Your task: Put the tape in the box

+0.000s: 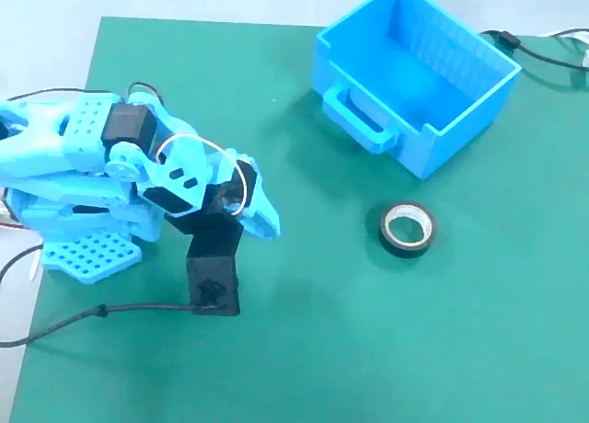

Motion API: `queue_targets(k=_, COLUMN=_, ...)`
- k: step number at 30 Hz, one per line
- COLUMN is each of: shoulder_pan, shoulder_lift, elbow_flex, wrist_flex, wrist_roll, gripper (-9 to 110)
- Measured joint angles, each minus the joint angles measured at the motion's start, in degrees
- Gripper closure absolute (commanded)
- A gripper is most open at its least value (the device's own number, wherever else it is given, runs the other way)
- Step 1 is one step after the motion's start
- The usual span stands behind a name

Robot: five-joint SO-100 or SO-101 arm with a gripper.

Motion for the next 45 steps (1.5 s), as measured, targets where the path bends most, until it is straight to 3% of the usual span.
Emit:
queue_targets(k=20, shoulder_pan=0.09, shoulder_lift=0.0, elbow_flex=-0.44, wrist_flex=0.26, wrist_roll=-1.58, gripper=101)
queue_targets(k=27, shoulder_pan=0.18, shoulder_lift=-0.44, elbow_flex=-9.23, wrist_flex=1.93, wrist_roll=-3.78, gripper=99)
queue_targets(k=45, shoulder_pan=1.05, shoulder_lift=-37.53, elbow_flex=-42.54, wrist_flex=8.61, wrist_roll=-3.96, gripper=98)
